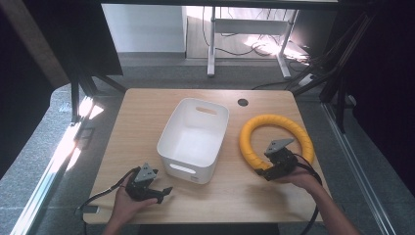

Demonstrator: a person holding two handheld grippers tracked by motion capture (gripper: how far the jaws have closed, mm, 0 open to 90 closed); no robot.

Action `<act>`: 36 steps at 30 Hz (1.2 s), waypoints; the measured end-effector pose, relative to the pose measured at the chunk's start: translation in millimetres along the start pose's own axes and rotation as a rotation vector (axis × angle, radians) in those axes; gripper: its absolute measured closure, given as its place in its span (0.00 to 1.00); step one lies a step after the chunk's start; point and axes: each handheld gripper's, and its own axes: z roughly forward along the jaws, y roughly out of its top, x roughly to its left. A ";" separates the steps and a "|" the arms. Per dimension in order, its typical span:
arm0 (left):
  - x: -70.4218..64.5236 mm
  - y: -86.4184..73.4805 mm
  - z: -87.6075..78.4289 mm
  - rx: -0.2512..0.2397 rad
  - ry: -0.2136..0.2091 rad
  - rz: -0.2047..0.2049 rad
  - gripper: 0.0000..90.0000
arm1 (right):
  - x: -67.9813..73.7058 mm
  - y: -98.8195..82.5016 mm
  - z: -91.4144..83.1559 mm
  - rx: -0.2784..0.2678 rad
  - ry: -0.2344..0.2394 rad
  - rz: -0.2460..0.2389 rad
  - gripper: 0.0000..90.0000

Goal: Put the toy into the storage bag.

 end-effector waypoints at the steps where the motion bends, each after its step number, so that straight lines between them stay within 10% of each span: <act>1: -0.2 -0.1 0.5 0.003 -0.001 0.001 0.17 | -4.7 2.3 4.0 0.038 -0.002 -0.008 0.26; 22: -0.1 -0.6 3.4 0.032 -0.017 0.010 0.17 | -19.2 -3.5 29.4 0.316 0.050 -0.075 0.38; 36: -0.3 -1.1 5.6 0.049 -0.018 0.012 0.18 | -21.9 -7.8 36.4 0.392 0.087 -0.078 0.53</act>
